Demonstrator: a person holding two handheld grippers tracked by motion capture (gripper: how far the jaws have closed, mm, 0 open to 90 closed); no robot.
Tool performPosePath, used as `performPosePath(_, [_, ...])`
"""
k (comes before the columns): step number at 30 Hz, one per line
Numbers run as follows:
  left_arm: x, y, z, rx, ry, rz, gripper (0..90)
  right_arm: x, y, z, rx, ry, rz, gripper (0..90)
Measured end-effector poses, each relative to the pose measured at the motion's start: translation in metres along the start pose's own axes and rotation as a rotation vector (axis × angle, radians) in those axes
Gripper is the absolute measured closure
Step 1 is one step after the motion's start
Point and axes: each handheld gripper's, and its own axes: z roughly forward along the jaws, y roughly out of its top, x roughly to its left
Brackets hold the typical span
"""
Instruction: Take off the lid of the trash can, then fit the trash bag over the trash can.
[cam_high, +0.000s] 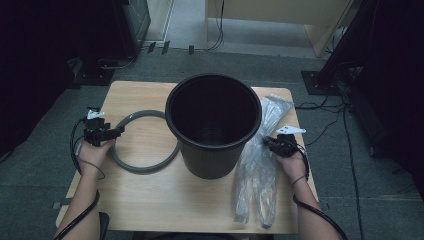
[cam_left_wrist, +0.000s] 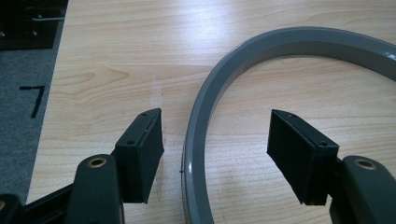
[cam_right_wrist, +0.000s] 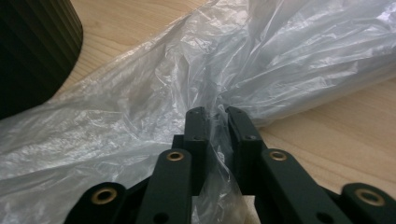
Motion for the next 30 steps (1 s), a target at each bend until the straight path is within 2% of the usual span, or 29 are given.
performPosePath(4, [0.001, 0.0, 0.001, 0.01, 0.029, 0.007, 34.4, -0.005, 0.001, -0.003, 0.018, 0.026, 0.035, 84.5])
performPosePath(6, [0.002, -0.001, 0.001, 0.01, 0.03, 0.002, 33.9, -0.006, 0.002, -0.006, 0.02, 0.026, 0.044, 85.3])
performPosePath(10, [0.003, -0.001, 0.001, 0.009, 0.029, -0.006, 33.9, -0.009, 0.005, -0.012, -0.018, 0.04, 0.082, 85.6])
performPosePath(14, [0.005, -0.002, 0.001, 0.015, 0.029, -0.01, 33.9, -0.009, 0.009, -0.018, -0.038, 0.047, 0.086, 85.7])
performPosePath(17, [0.006, -0.001, 0.001, 0.009, 0.033, -0.018, 33.9, -0.009, 0.009, -0.019, -0.033, 0.056, 0.078, 85.7])
performPosePath(26, [0.007, -0.001, 0.003, 0.034, 0.048, -0.001, 32.8, -0.005, 0.016, -0.022, -0.052, 0.083, 0.069, 85.7])
performPosePath(30, [0.009, -0.001, 0.003, 0.032, 0.053, -0.007, 32.7, -0.003, 0.018, -0.023, -0.059, 0.094, 0.066, 85.7])
